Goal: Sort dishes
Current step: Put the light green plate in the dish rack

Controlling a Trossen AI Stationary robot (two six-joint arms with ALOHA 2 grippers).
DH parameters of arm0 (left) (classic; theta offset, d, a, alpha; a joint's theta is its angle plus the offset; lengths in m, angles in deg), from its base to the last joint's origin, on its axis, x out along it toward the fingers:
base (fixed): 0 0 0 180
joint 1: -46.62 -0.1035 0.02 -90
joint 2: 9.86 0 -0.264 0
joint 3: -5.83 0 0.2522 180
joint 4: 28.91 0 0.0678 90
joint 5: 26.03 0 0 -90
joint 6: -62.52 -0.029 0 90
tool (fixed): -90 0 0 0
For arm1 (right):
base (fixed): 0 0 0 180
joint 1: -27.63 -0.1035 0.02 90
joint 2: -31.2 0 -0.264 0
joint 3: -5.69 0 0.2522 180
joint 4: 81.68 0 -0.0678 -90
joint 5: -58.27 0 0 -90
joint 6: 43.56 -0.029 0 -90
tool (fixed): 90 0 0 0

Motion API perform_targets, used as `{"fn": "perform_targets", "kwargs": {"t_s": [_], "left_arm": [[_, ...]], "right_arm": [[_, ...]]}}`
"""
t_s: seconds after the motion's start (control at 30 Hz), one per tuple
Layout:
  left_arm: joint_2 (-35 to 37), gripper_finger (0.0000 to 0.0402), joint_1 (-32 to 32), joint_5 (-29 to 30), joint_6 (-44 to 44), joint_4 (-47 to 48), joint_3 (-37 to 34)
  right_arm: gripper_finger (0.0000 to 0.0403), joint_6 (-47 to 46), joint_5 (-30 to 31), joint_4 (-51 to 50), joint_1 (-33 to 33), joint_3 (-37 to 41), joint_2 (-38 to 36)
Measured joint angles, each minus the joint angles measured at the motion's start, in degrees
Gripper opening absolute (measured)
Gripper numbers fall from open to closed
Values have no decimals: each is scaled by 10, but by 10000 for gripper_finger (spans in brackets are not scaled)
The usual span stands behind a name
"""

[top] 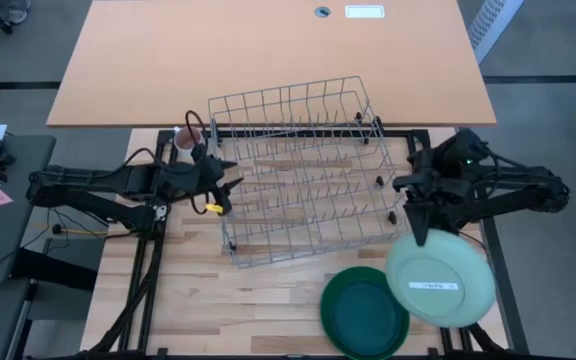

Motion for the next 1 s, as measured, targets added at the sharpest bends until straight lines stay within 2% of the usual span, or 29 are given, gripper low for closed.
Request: {"fn": "perform_targets", "kwargs": {"t_s": [0.13,0.53,0.73,0.87,1.0], "left_arm": [[0,199,-5,0,4,0,0],[-57,199,-34,0,-22,0,-1],[-80,199,-43,0,-39,-8,-1],[-79,199,-43,0,-46,-19,-1],[-75,199,-43,0,-46,-29,0]], "right_arm": [[13,1,46,2,1,0,0],[16,24,367,176,-58,1,-1],[16,92,574,258,-82,1,-1],[17,142,744,334,-96,1,-1],[17,217,864,408,-97,1,-1]]}}
